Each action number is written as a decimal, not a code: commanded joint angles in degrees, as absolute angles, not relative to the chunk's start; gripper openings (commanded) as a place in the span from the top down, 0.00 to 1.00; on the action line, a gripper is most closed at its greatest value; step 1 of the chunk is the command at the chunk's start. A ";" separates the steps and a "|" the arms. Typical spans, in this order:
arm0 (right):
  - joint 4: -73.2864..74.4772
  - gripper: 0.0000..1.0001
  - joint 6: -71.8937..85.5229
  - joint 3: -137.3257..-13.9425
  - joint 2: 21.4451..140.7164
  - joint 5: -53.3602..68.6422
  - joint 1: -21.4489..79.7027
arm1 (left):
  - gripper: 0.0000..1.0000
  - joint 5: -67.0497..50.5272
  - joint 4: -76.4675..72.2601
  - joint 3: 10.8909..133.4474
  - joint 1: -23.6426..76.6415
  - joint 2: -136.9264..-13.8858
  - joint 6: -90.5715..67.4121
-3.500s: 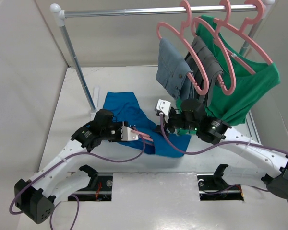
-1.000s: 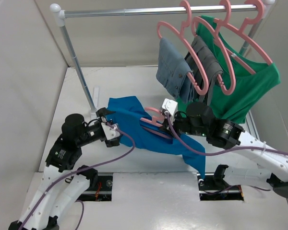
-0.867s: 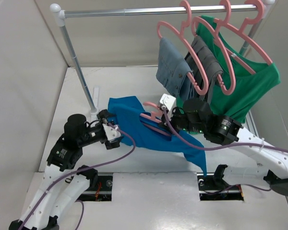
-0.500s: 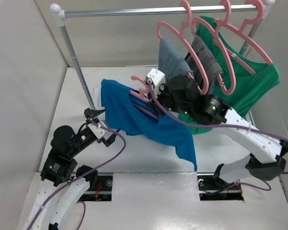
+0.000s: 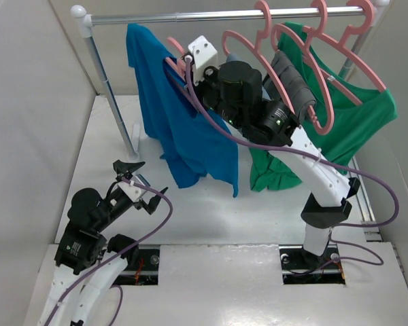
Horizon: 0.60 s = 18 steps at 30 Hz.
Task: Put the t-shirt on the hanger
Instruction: Hang the hanger with tshirt onto the clothesline
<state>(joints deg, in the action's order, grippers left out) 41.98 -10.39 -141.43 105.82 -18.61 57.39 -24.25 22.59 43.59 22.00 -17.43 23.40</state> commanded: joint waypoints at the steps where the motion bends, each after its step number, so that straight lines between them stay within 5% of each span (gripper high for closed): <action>1: 27.26 1.00 -13.18 -145.28 104.94 -22.94 56.17 | 0.00 -23.64 21.53 42.71 21.80 -16.70 21.71; 18: 12.66 1.00 -8.89 -150.03 115.14 -21.80 48.34 | 0.00 -23.12 21.01 40.52 21.80 -16.08 21.71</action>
<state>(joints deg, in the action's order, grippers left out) 21.91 -11.55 -146.36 115.79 -21.67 48.99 -23.29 22.96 40.86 22.00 -17.17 22.92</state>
